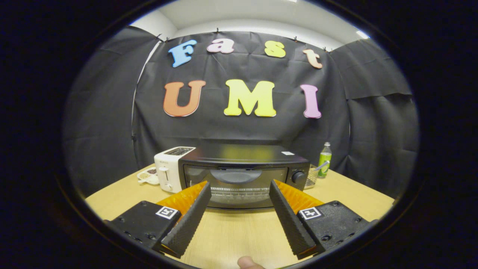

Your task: Open the toaster oven, put the food inside, and close the toaster oven door.

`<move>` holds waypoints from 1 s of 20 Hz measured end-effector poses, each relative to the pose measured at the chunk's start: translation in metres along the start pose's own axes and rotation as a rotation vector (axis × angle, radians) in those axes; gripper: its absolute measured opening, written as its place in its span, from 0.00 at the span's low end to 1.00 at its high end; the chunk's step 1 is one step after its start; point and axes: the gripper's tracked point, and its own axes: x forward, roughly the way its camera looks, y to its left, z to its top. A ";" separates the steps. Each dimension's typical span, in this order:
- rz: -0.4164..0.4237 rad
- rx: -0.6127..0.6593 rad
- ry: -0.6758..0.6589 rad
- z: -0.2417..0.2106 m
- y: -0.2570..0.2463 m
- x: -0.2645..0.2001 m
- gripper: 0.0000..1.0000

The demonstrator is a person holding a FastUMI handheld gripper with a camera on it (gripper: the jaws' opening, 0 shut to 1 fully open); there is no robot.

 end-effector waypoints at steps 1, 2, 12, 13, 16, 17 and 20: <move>-0.006 0.011 -0.006 0.011 -0.004 -0.014 1.00; -0.007 0.023 -0.014 0.024 -0.008 -0.028 1.00; -0.042 0.007 -0.076 0.121 -0.042 -0.158 1.00; -0.031 -0.005 -0.088 0.128 -0.040 -0.168 1.00; 0.006 0.016 -0.123 0.142 -0.028 -0.198 1.00; 0.022 0.022 -0.131 0.146 -0.024 -0.208 1.00; -0.002 0.041 -0.127 0.145 -0.025 -0.229 1.00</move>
